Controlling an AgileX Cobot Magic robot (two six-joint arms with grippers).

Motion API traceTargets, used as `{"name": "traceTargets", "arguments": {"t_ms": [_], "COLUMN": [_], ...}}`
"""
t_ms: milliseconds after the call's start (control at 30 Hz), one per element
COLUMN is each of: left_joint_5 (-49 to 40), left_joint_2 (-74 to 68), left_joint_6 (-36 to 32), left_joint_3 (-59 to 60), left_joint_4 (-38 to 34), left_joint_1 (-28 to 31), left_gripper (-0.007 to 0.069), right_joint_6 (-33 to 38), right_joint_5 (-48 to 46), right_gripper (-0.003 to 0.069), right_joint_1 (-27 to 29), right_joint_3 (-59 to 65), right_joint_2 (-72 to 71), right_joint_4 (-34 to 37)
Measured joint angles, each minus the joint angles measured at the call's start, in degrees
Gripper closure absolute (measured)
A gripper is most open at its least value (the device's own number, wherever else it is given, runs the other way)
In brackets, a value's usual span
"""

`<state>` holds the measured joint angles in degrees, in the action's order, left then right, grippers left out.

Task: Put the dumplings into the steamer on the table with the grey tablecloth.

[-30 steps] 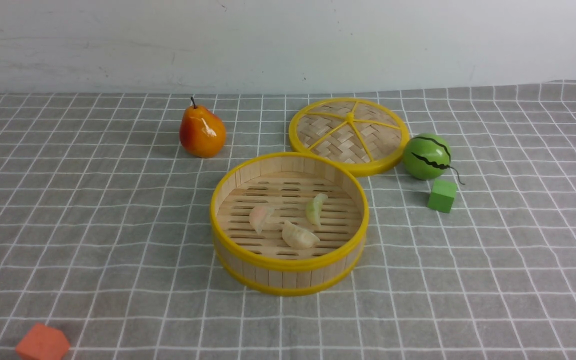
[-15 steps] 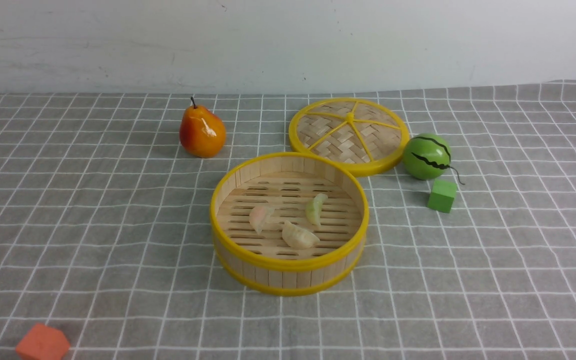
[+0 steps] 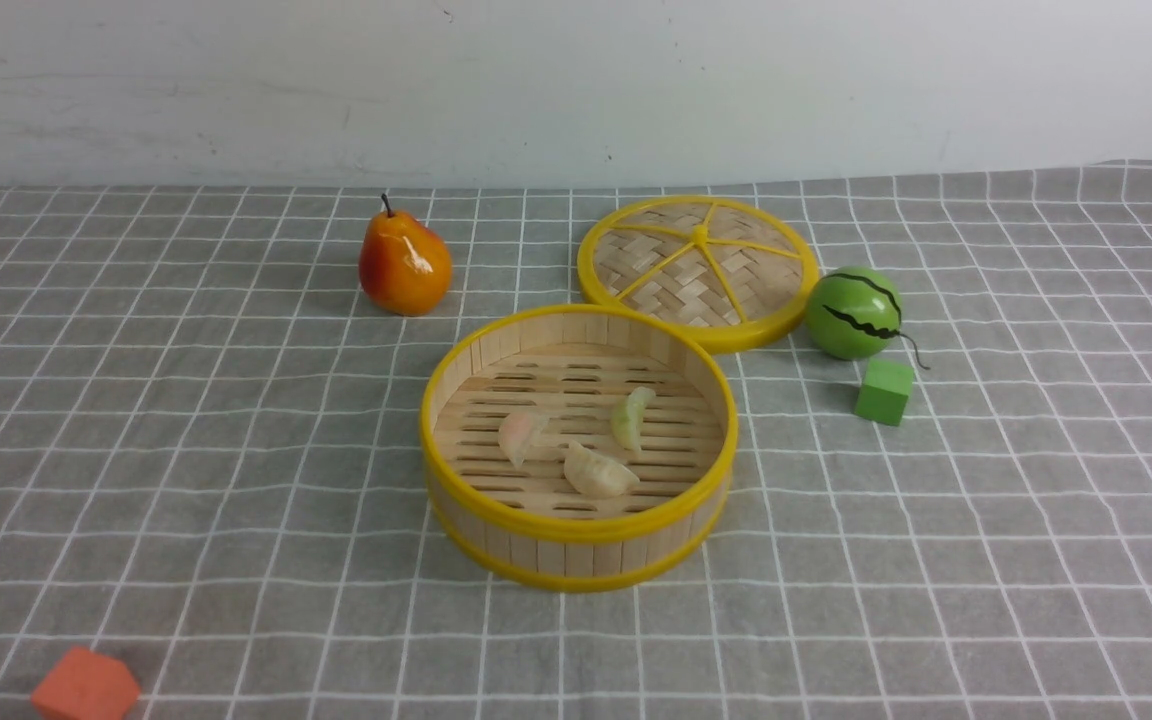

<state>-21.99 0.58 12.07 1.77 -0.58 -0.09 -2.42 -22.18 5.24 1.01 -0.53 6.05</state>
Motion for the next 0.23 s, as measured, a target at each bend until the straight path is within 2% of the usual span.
{"name": "traceTargets", "arguments": {"t_ms": [233], "left_joint_5": [0.00], "left_joint_2": [0.00], "left_joint_6": [0.00], "left_joint_3": [0.00], "left_joint_4": [0.00], "left_joint_1": [0.00], "left_gripper": [0.0621], "right_joint_6": [0.00], "right_joint_5": [0.00], "right_gripper": [0.0539], "right_joint_1": [0.00], "right_joint_3": [0.00], "right_joint_2": [0.00], "right_joint_4": [0.00]}}
